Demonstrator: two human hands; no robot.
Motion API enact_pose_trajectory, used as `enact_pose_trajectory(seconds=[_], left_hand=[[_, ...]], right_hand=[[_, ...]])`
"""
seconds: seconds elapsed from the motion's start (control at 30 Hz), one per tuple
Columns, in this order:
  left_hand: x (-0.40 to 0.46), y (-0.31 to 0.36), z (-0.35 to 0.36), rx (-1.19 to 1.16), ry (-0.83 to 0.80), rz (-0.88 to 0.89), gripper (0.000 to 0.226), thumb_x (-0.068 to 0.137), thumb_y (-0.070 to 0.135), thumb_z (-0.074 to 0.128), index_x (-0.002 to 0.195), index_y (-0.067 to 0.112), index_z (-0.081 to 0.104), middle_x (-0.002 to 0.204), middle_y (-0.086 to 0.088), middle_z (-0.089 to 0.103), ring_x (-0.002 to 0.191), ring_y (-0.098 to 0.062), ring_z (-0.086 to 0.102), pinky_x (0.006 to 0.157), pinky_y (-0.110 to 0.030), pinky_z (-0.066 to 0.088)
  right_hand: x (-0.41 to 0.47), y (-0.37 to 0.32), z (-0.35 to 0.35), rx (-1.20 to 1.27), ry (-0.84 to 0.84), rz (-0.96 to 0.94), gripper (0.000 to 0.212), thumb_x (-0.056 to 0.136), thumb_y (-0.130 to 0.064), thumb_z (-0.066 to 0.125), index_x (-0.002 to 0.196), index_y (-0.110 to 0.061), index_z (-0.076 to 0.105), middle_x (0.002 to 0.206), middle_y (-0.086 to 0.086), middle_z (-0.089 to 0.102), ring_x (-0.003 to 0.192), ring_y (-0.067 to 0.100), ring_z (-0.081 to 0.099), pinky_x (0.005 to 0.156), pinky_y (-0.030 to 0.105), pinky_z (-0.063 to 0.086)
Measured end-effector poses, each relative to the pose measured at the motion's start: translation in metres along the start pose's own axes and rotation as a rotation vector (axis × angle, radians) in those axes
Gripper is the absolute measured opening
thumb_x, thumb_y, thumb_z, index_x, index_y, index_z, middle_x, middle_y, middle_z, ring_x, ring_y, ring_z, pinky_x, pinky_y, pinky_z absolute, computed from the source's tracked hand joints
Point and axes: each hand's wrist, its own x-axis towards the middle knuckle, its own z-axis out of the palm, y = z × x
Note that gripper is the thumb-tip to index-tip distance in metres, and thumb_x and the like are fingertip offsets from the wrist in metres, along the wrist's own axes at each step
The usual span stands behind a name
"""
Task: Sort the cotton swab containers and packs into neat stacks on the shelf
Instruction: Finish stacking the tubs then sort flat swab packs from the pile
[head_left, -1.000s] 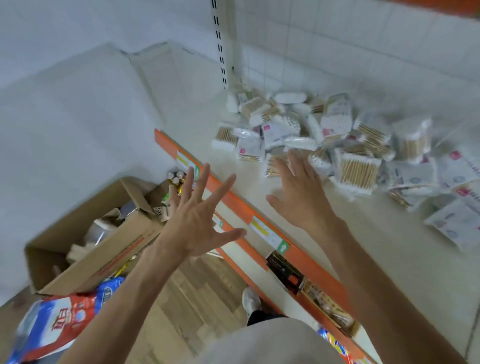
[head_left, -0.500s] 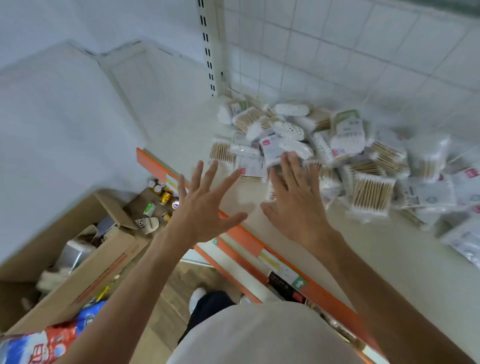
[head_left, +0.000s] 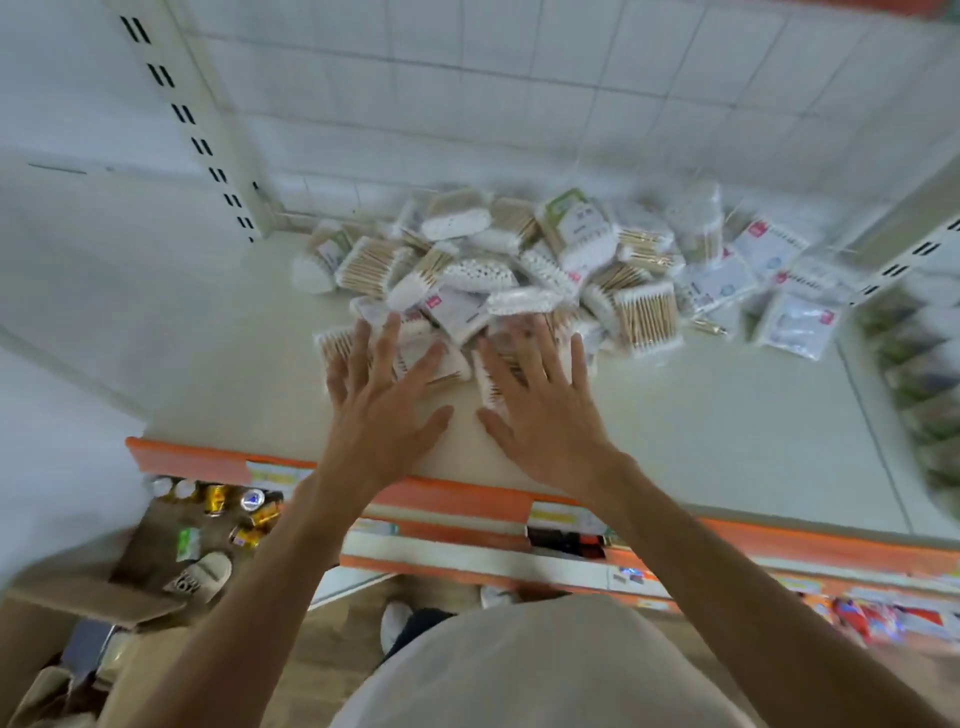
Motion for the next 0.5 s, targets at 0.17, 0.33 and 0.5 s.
enact_pose_trajectory(seconds=[0.17, 0.33, 0.5], left_hand=[[-0.004, -0.014, -0.003, -0.011, 0.024, 0.150, 0.053, 0.095, 0.051, 0.048, 0.146, 0.038, 0.046, 0.168, -0.005, -0.003, 0.153, -0.034, -0.013, 0.118, -0.064, 0.008], [-0.025, -0.021, -0.006, -0.089, -0.042, 0.322, 0.047, 0.099, 0.032, 0.053, 0.145, 0.026, 0.049, 0.168, -0.008, 0.003, 0.154, -0.031, -0.008, 0.119, -0.058, 0.015], [-0.023, -0.022, -0.014, -0.263, -0.081, 0.314, 0.052, 0.087, 0.017, 0.072, 0.135, 0.011, 0.052, 0.145, -0.009, 0.046, 0.136, -0.028, 0.039, 0.109, -0.051, 0.042]], right_hand=[[-0.016, -0.011, -0.006, 0.036, -0.093, 0.054, 0.071, 0.102, -0.054, 0.031, 0.160, -0.025, 0.004, 0.167, 0.013, -0.008, 0.153, 0.033, -0.018, 0.122, 0.058, -0.003], [-0.041, -0.020, -0.008, 0.153, -0.145, 0.079, 0.071, 0.104, -0.048, 0.038, 0.160, -0.027, 0.000, 0.168, 0.009, -0.010, 0.154, 0.031, -0.012, 0.125, 0.048, -0.001], [-0.050, -0.026, -0.007, 0.265, -0.045, 0.083, 0.068, 0.102, -0.043, 0.049, 0.159, -0.021, 0.020, 0.166, 0.012, 0.016, 0.154, 0.033, 0.009, 0.126, 0.042, 0.012]])
